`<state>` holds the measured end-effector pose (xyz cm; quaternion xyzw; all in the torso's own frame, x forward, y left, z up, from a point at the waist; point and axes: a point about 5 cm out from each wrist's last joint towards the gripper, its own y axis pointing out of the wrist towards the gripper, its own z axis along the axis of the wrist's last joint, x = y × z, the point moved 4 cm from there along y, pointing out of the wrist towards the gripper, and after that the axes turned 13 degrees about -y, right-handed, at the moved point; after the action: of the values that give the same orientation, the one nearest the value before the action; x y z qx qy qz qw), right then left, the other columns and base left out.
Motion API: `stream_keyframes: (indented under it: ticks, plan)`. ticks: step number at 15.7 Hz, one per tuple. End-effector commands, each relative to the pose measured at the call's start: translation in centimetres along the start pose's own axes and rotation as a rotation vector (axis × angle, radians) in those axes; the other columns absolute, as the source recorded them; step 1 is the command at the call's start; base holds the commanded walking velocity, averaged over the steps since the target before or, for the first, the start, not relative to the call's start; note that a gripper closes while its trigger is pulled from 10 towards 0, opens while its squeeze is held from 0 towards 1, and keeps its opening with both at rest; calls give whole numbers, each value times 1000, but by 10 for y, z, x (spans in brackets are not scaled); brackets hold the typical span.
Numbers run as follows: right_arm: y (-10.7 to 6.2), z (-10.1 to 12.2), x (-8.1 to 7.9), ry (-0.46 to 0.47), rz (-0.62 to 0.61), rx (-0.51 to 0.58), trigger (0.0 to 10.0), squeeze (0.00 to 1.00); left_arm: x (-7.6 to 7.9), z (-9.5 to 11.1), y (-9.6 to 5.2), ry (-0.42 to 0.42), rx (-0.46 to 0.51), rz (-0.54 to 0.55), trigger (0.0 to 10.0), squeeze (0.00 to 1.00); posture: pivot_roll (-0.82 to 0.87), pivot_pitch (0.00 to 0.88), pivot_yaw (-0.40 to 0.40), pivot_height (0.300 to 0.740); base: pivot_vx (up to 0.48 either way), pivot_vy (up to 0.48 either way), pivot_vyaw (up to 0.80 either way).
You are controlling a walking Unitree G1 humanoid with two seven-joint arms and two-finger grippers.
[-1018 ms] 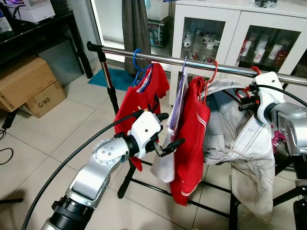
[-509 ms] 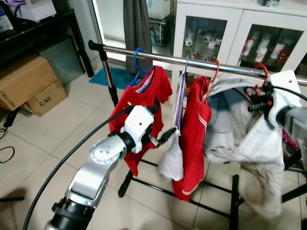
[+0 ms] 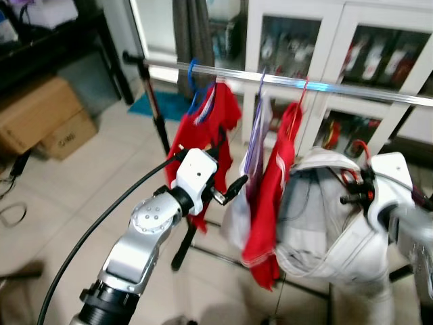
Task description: Hang hanger
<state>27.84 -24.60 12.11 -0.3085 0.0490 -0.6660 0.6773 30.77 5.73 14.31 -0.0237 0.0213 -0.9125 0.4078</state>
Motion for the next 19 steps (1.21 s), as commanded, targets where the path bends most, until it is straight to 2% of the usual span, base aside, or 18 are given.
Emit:
stream_keyframes:
  ticks: [1, 2, 5, 8, 9, 10, 11, 12, 14, 16, 18, 19]
  plan:
    - [-8, 8, 3, 12, -47, 67, 0, 0, -4, -7, -4, -5, -20, 27, 10000, 0, -124, 0, 67, 740, -379, 0, 0]
    - [-8, 8, 3, 12, -47, 67, 0, 0, -4, -7, -4, -5, -20, 27, 10000, 0, -124, 0, 67, 740, -379, 0, 0]
    - [-14, 5, -15, 12, -12, 102, 0, 0, -3, -9, -5, -5, -26, 29, 10000, 0, -132, 0, 60, 740, -225, 0, 0]
    - [-16, 2, -13, 11, -23, 94, 0, 0, 0, -14, -6, -24, -51, -1, 10000, 0, -138, 0, 62, 740, 0, 0, 0]
    - [-17, 1, -12, 9, -24, 92, 0, 0, 0, -15, -6, -40, -55, -11, 10000, 741, -140, 0, 63, 740, 0, 0, 0]
    - [-19, 2, -11, -23, -12, 100, 0, 0, -9, -16, -6, -48, -74, -11, 10000, 1000, -148, 0, 66, 740, 0, 0, 0]
    - [-19, 6, -14, -71, 30, 109, 0, 0, -17, -15, -4, -8, -84, 2, 10000, 1000, -150, 0, 66, 740, 0, 0, 0]
    - [-21, 20, -22, -126, 121, 168, 0, 0, -23, -18, 3, 33, -110, -14, 10000, 1000, -151, 0, 62, 740, 0, 0, 0]
    - [-26, 38, -34, -163, 233, 248, 0, 0, -26, -27, 11, 79, -158, -48, 10000, 1000, -150, 0, 49, 740, 0, 0, 0]
    - [-34, 62, -48, -225, 347, 346, 0, 0, -27, -35, 25, 63, -195, -101, 10000, 1000, -154, 0, 47, 740, 0, 0, 0]
    - [-39, 74, -59, -264, 404, 395, 0, 0, -28, -33, 30, 39, -182, -94, 10000, 961, -156, 0, 50, 740, 0, 0, 0]
    - [-41, 83, -72, -308, 476, 432, 0, 0, -42, -37, 27, 44, -174, -10, 10000, 369, -149, 0, 4, 740, 0, 0, 0]
